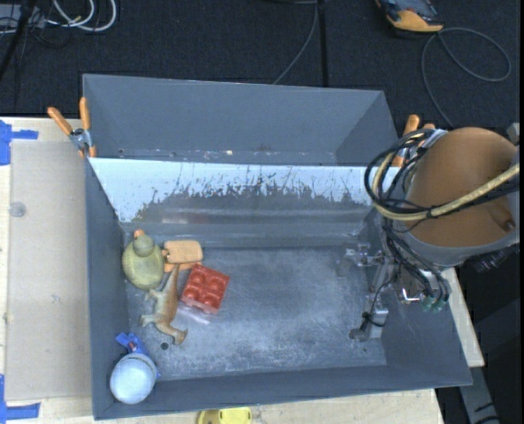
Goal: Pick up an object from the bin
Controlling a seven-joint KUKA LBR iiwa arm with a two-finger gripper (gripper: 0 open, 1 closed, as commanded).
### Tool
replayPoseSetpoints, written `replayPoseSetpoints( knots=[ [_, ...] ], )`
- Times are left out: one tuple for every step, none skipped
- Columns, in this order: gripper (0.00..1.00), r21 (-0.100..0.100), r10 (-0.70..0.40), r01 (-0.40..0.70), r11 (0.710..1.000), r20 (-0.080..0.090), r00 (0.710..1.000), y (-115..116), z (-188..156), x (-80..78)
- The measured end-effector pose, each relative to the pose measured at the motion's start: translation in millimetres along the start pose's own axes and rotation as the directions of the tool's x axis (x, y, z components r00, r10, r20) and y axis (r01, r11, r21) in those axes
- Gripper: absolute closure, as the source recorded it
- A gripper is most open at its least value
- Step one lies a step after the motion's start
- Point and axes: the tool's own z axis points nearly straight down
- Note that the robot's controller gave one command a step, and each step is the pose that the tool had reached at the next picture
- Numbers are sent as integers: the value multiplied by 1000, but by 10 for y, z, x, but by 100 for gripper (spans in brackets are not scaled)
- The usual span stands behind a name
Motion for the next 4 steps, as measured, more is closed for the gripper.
replayPoseSetpoints(
  knots=[
    [0, 1, -1, 1, 1000, 9, 1000, 0, -41, -16],
    [0, 3, -58, 58, 998, 13, 998, 136, 191, 1],
    [0, 1, -52, 52, 999, 8, 999, 297, 600, 29],
    [0, 1, 1, -1, 1000, 6, 1000, 337, 706, 31]
  ],
)
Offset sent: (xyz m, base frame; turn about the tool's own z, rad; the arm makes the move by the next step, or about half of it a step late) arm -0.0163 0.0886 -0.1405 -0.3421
